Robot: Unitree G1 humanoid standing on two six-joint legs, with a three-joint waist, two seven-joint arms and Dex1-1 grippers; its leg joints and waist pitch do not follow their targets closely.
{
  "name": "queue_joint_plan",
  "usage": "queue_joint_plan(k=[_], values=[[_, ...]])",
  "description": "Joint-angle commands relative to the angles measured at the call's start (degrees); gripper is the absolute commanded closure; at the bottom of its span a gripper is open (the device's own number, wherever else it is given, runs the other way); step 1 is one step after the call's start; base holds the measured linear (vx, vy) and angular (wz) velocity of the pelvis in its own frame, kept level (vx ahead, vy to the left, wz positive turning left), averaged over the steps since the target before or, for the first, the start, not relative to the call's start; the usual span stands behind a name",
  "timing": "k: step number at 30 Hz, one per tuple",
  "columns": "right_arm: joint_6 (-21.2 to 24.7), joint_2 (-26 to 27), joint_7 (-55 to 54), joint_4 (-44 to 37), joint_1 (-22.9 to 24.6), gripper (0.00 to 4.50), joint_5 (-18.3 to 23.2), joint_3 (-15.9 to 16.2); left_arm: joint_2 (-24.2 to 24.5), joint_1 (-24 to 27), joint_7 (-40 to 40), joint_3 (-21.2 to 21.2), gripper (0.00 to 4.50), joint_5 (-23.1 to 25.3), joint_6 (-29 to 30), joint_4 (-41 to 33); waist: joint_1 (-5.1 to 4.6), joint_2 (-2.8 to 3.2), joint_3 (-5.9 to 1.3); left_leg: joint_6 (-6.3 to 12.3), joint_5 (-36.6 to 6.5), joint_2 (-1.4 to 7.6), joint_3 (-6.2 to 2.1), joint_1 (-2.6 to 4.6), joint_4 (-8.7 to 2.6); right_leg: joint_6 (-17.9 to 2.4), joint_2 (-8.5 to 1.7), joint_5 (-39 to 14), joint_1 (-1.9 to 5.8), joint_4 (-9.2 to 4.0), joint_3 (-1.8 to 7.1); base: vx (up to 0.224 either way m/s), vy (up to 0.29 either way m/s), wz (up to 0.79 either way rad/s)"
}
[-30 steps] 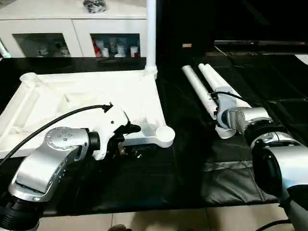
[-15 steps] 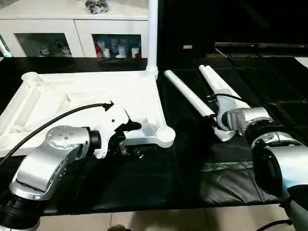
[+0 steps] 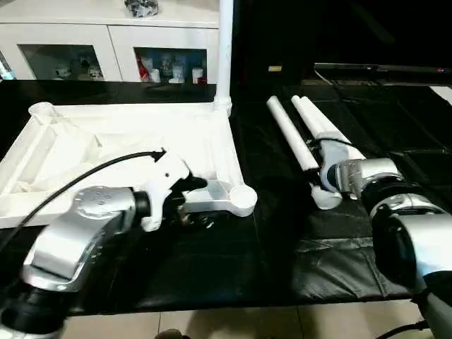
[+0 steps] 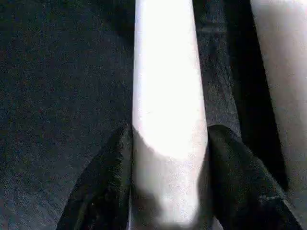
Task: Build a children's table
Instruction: Pick table leg
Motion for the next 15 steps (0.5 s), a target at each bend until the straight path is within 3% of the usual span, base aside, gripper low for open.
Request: queue_joint_plan(k=[1,2,4,5,7,8,11,12,13,14,15], values=[[-1.27,-1.51,0.07,-1.10,-1.68,2.61,3.07,-2.83,-1.46,-2.02,2.71,1.94,0.00,-0.28,-1.04,1.91,0.18,0.59,-4.30,-0.22,-9.29,2.89,-0.95,0.52,-3.30,-8.66,-5.34,-12.92,3.32,-3.99,3.97,0.000,0.000,0.00],[-1.27,-1.51,0.07,-1.10,-1.68,2.61,3.07,-2.83,-1.46,-2.02,2.71,1.94,0.00,-0.28,-1.04,1.91,0.21,0.28,-4.31,-0.11,-9.23,2.92,-1.04,0.37,-3.35,-8.77,-5.39,-12.49,3.54,-3.91,3.92,0.000,0.000,0.00],[-1.70,-1.95,1.06,-1.92,-2.16,2.61,5.54,-5.32,-4.02,-3.62,5.25,3.38,0.00,-0.77,-0.85,3.97,0.21,0.69,-4.40,-0.03,-9.18,2.91,-1.05,0.42,-3.24,-9.11,-5.33,-11.84,3.52,-3.80,3.87,0.000,0.000,0.00],[-3.37,-2.03,2.02,-2.87,-2.06,2.61,7.75,-7.56,-6.04,-4.91,7.06,4.53,0.00,-1.31,-0.75,5.38,0.24,0.88,-4.46,0.09,-8.99,2.93,-1.05,0.38,-3.16,-9.49,-5.37,-11.00,3.53,-3.77,3.87,0.000,0.000,0.00],[-7.67,-1.67,5.14,-5.36,-0.98,2.61,12.55,-12.41,-9.77,-7.30,10.09,6.20,0.00,-2.20,-0.51,7.82,0.31,0.54,-4.61,0.84,-8.55,2.94,-1.04,0.32,-3.13,-9.78,-5.40,-9.82,3.69,-3.78,3.82,0.000,0.000,0.00],[-8.43,-1.54,5.92,-5.88,-0.70,2.61,13.45,-13.23,-10.36,-7.69,10.54,6.38,0.00,-2.31,-0.49,8.19,0.37,0.74,-4.58,1.08,-8.61,2.92,-1.02,0.26,-3.11,-9.92,-5.37,-9.55,3.69,-3.76,3.81,0.000,0.000,0.00],[-9.97,0.12,15.91,-13.16,3.20,2.61,19.33,-16.38,-15.38,-11.40,14.75,8.72,0.00,-4.05,0.61,11.39,0.73,0.30,-4.79,3.70,-6.81,2.89,-0.83,0.07,-2.88,-10.69,-5.39,-6.83,4.01,-3.80,3.70,0.000,0.000,0.00],[-7.96,0.97,20.25,-17.49,5.34,2.62,22.09,-17.22,-17.58,-13.12,16.55,10.24,0.00,-5.28,1.12,12.98,1.06,0.82,-4.81,4.92,-5.84,2.98,-0.89,0.01,-2.80,-10.42,-5.22,-5.13,4.16,-3.92,3.64,0.000,0.000,0.00],[-5.79,1.66,23.74,-21.20,7.16,2.62,24.41,-17.75,-19.40,-14.57,18.08,11.61,0.00,-6.42,1.54,14.38,1.14,0.73,-5.03,5.30,-4.94,3.20,-1.03,0.15,-2.73,-10.94,-5.18,-3.75,4.17,-3.46,3.57,0.000,0.000,0.00],[-2.82,2.75,27.43,-27.42,10.35,2.62,27.54,-17.83,-21.31,-16.35,18.85,13.03,0.00,-8.28,2.06,16.08,1.40,1.11,-4.98,6.21,-4.00,3.14,-1.16,-0.06,-2.68,-11.45,-5.08,-2.92,4.21,-3.38,3.38,0.000,0.000,0.00],[-0.95,3.43,29.55,-31.38,12.41,2.62,29.49,-17.84,-22.43,-17.44,19.17,13.85,0.00,-9.45,2.39,17.10,1.66,0.92,-5.01,6.83,-4.06,3.10,-0.97,0.04,-2.64,-11.14,-5.07,-3.02,4.17,-3.87,3.36,0.000,0.000,0.00]])
